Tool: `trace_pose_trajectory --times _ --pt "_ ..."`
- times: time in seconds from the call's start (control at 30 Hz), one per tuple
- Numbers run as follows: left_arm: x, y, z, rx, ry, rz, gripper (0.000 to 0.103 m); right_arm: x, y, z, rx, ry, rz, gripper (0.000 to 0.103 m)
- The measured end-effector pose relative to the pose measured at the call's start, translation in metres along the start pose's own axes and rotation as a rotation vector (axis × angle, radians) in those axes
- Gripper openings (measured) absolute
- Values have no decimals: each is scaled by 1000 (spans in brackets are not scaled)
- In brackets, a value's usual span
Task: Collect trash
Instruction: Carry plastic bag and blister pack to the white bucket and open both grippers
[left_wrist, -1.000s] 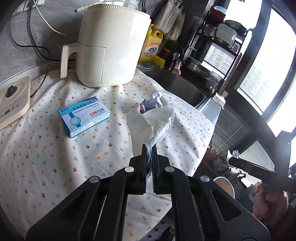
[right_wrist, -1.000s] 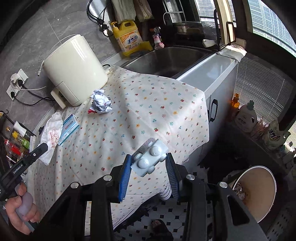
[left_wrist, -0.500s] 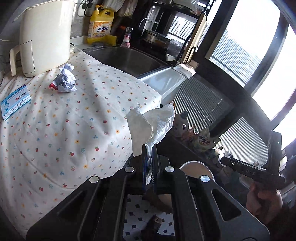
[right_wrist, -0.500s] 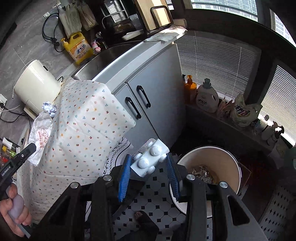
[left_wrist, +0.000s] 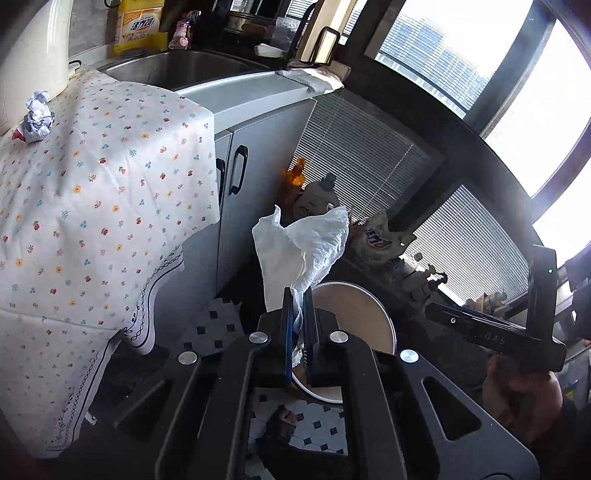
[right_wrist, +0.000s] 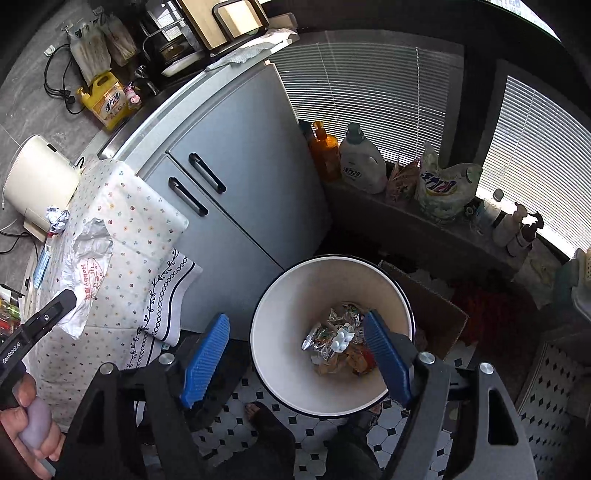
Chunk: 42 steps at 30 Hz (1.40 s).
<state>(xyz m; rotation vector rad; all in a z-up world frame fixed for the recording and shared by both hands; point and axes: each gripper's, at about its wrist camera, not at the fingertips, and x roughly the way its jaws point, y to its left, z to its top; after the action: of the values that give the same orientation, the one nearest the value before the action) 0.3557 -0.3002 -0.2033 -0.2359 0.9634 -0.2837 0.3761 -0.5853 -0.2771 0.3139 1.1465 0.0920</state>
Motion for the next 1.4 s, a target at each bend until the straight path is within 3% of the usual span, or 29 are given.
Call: trace_pose_trajectory --times 0.43,0.8,0.87,0.97,1.1,1.4 --pt "69 -69 -30 73 145 -75 5 -33 -72 -7 78 -46 -48 78" --pt "132 -92 -59 111 286 -108 8 -46 -95 -26 133 -46 -97 78" --pt "138 -90 -63 95 299 -117 29 -45 -97 -31 144 -35 -106 78" --pt "143 -82 -66 58 302 -136 51 -44 -96 -37 148 -22 -116 78" --pt "140 -70 -63 37 303 -139 60 -42 -90 -40 146 -17 -115 78" --pt "77 -17 -28 10 175 -43 84 -31 -42 -19 106 -39 -37 84"
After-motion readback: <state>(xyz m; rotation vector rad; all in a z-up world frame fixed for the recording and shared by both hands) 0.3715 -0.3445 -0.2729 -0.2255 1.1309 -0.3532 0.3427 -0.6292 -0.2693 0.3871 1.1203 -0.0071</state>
